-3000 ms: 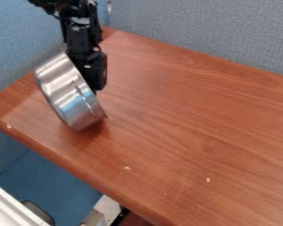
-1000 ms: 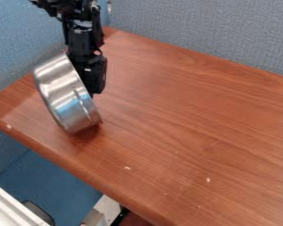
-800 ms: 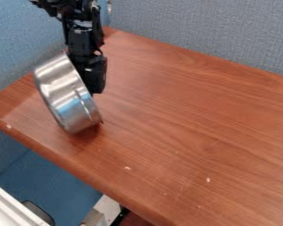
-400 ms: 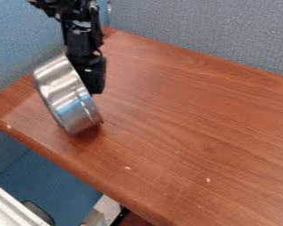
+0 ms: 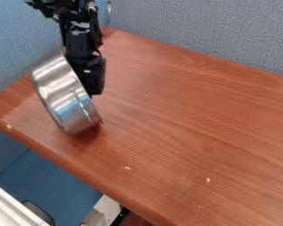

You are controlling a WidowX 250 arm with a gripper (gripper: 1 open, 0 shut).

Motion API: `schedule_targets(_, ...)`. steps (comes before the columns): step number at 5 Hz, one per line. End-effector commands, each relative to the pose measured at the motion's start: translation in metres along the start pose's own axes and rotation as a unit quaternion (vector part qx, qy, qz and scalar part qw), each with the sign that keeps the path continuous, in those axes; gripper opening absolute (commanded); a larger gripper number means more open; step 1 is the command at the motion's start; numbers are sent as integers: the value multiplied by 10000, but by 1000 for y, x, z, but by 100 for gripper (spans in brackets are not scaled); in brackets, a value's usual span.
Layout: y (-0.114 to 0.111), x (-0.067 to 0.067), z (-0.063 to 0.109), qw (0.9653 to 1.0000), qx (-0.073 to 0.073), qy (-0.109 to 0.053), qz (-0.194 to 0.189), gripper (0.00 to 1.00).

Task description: Move the red object from the metal pot to the table

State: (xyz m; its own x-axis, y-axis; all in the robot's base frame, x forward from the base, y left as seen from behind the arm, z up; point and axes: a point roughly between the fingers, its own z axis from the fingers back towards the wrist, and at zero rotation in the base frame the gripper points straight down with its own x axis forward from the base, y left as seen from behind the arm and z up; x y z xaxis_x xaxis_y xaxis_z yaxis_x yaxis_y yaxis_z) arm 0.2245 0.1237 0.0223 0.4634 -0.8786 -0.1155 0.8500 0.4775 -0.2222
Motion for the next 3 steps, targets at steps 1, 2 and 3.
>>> schedule_targets(1, -20, -12, -33, 9992, -401, -30, -72, 100)
schedule_targets(2, -24, -21, -34, 9992, -381, 1, -110, 100)
schedule_targets(3, -28, -28, -35, 9993, -334, 41, -151, 100)
